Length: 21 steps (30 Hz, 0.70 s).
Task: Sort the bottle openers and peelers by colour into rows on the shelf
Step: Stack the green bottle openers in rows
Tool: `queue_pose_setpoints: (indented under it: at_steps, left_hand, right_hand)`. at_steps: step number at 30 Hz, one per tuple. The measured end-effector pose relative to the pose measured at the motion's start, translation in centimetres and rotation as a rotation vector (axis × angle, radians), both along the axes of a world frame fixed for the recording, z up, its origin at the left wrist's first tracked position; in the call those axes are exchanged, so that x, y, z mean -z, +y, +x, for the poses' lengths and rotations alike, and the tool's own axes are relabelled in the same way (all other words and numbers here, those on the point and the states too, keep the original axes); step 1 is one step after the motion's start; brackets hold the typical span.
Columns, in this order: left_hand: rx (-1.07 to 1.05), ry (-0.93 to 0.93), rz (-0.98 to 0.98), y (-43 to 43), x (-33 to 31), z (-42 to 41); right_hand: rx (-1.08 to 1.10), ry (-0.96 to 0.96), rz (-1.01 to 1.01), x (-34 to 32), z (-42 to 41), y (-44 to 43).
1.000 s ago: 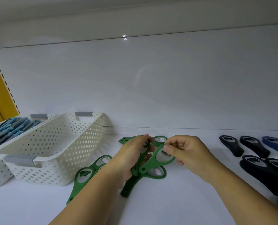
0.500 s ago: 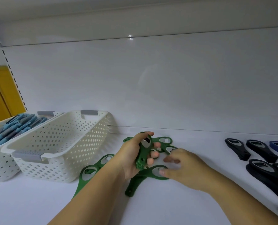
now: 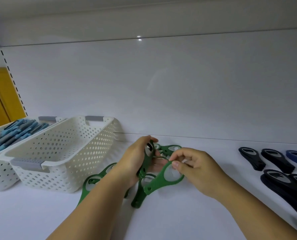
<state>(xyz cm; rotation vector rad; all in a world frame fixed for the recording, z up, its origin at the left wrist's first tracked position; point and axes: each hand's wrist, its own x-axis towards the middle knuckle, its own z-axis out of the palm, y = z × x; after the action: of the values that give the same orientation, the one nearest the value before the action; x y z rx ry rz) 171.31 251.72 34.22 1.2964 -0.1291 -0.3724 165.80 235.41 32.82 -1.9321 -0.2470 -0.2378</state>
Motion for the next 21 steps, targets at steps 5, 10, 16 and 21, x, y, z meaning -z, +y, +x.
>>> queue_pose_setpoints:
  at_steps: [5, 10, 16, 21]
  left_hand:
    - [0.418, -0.058, 0.158, -0.9, 0.4, -2.0]
    - [0.322, -0.081, -0.001, -2.0, 1.0, -1.8]
    - [0.053, -0.141, -0.134, -2.5, 1.3, -1.5]
    - [0.049, -0.399, 0.108, -3.5, 1.5, -3.1]
  right_hand:
    - [0.066, -0.073, 0.090, -0.4, -0.3, 0.5]
    - [0.293, -0.155, 0.052, -0.7, 0.1, -0.3]
    - [0.051, 0.283, -0.223, -0.8, -0.6, -0.9]
    - [-0.103, 0.295, -0.168, -0.2, -0.6, -0.2]
